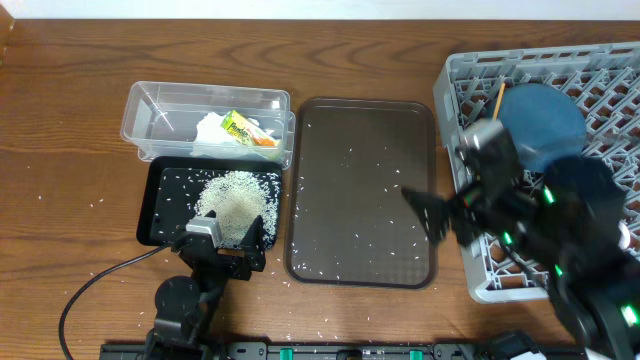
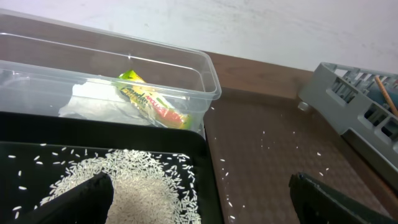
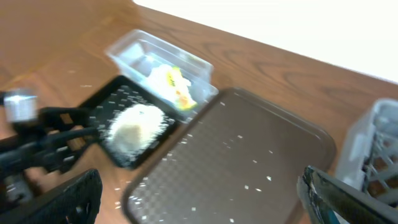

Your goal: Sort waste into correct bins and load items into the dishwasher rack

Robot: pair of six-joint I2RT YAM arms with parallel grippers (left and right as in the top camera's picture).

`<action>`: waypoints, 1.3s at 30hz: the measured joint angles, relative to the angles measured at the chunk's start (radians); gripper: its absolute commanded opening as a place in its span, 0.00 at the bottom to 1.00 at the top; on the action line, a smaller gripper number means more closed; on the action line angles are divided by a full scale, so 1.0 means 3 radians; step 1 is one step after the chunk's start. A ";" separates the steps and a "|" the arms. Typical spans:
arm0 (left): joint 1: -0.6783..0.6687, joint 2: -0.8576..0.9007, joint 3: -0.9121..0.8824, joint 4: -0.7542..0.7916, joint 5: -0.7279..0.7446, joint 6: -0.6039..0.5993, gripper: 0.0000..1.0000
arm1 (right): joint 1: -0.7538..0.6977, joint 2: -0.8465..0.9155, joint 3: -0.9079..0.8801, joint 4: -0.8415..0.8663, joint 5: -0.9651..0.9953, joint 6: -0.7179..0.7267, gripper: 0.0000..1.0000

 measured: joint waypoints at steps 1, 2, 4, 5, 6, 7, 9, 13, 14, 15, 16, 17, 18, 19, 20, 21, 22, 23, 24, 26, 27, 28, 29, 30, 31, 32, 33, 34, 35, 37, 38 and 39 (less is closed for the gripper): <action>0.0000 0.0000 0.0000 0.0000 0.0000 0.0000 0.93 | 0.0025 -0.0080 0.0000 -0.0027 -0.0008 0.0000 0.99; 0.0000 0.0000 0.0000 0.0000 0.0000 0.0000 0.93 | 0.0039 -0.0151 0.0000 -0.0061 -0.0017 0.0000 0.99; 0.0000 0.0000 0.0000 0.0000 0.0000 0.0000 0.93 | 0.0053 -0.0299 0.0000 -0.0207 -0.0020 -0.0001 0.99; 0.0000 0.0000 0.0000 0.0000 0.0000 0.0001 0.93 | 0.0053 -0.0362 0.0000 -0.0298 -0.0019 -0.0003 0.99; 0.0000 0.0000 0.0000 0.0000 0.0000 0.0000 0.93 | 0.0053 -0.0425 0.0000 -0.0409 -0.0015 -0.0010 0.99; 0.0000 0.0000 0.0000 0.0000 0.0000 0.0001 0.93 | 0.0053 -0.0464 -0.0001 -0.0477 -0.0005 -0.0023 0.99; 0.0000 0.0000 0.0000 0.0000 0.0000 0.0000 0.93 | 0.0053 -0.0554 -0.0001 -0.0626 0.0066 -0.0070 0.99; 0.0000 0.0000 0.0000 0.0000 0.0000 0.0001 0.93 | 0.0053 -0.0624 -0.0001 -0.0828 0.0326 -0.0127 0.99; 0.0000 0.0000 0.0000 0.0000 0.0000 0.0000 0.93 | 0.0053 -0.0623 -0.0004 -0.0824 0.0426 -0.0139 0.99; 0.0000 0.0000 0.0000 0.0000 0.0000 0.0000 0.93 | 0.0053 -0.0623 -0.0017 -0.0790 0.0506 -0.0149 0.99; 0.0000 0.0000 0.0000 0.0000 0.0000 0.0001 0.93 | 0.0047 -0.0631 -0.0051 -0.0710 0.0586 -0.0153 0.99; 0.0000 0.0000 0.0000 -0.0001 0.0000 0.0000 0.93 | 0.0034 -0.0640 -0.0092 -0.0631 0.0645 -0.0159 0.99; 0.0000 0.0000 0.0000 0.0000 0.0000 0.0001 0.93 | -0.0011 -0.0671 -0.0186 -0.0478 0.0690 -0.0161 0.99; 0.0000 0.0000 0.0000 -0.0001 0.0000 0.0000 0.93 | -0.0064 -0.0699 -0.0273 -0.0347 0.0730 -0.0163 0.99; 0.0000 0.0000 0.0000 0.0000 0.0000 0.0001 0.93 | -0.0153 -0.0759 -0.0431 -0.0135 0.0743 -0.0172 0.99; 0.0000 0.0000 0.0000 -0.0001 0.0000 0.0000 0.93 | -0.0240 -0.0823 -0.0593 0.0061 0.0755 -0.0175 0.99; 0.0000 0.0000 0.0000 0.0000 0.0000 0.0000 0.93 | -0.0309 -0.0888 -0.0749 0.0226 0.0755 -0.0177 0.99; 0.0000 0.0000 0.0000 -0.0001 0.0000 0.0000 0.93 | -0.0384 -0.0969 -0.0937 0.0385 0.0757 -0.0175 0.99; 0.0000 0.0000 0.0000 -0.0001 0.0000 0.0000 0.93 | -0.0423 -0.1036 -0.1087 0.0498 0.0757 -0.0175 0.99; 0.0000 0.0000 0.0000 -0.0001 0.0000 0.0000 0.93 | -0.0506 -0.1221 -0.1419 0.0694 0.0755 -0.0175 0.99; 0.0000 0.0000 0.0000 0.0001 0.0000 0.0001 0.93 | -0.0519 -0.1340 -0.1588 0.0765 0.0759 -0.0174 0.99; 0.0000 0.0000 0.0000 0.0001 -0.0001 0.0000 0.93 | -0.0526 -0.1431 -0.1706 0.0814 0.0755 -0.0174 0.99; 0.0000 0.0000 -0.0001 0.0000 0.0000 0.0001 0.93 | -0.0537 -0.1536 -0.1834 0.0882 0.0748 -0.0175 0.99; 0.0000 0.0000 -0.0001 0.0000 0.0000 0.0000 0.93 | -0.0563 -0.1656 -0.1961 0.0931 0.0743 -0.0175 0.99; 0.0000 0.0000 -0.0001 0.0000 0.0000 0.0000 0.93 | -0.0601 -0.1789 -0.2093 0.0985 0.0749 -0.0174 0.99; 0.0000 0.0000 -0.0001 0.0000 0.0000 0.0000 0.93 | -0.0631 -0.1890 -0.2191 0.1039 0.0748 -0.0174 0.99; 0.0000 0.0000 0.0000 0.0000 0.0000 0.0001 0.93 | -0.0660 -0.2008 -0.2298 0.1095 0.0744 -0.0175 0.99; 0.0000 0.0000 -0.0001 0.0000 0.0000 0.0000 0.93 | -0.0693 -0.2134 -0.2410 0.1164 0.0744 -0.0175 0.99; 0.0000 0.0000 -0.0001 0.0000 0.0000 0.0000 0.93 | -0.0717 -0.2242 -0.2505 0.1231 0.0745 -0.0174 0.99; 0.0000 0.0000 0.0000 0.0000 0.0001 0.0001 0.93 | -0.0760 -0.2439 -0.2700 0.1405 0.0744 -0.0175 0.99; 0.0000 0.0000 0.0000 0.0000 0.0000 0.0000 0.93 | -0.0774 -0.2525 -0.2792 0.1493 0.0744 -0.0175 0.99; 0.0000 0.0000 -0.0001 0.0000 0.0000 0.0000 0.93 | -0.0778 -0.2612 -0.2898 0.1601 0.0745 -0.0174 0.99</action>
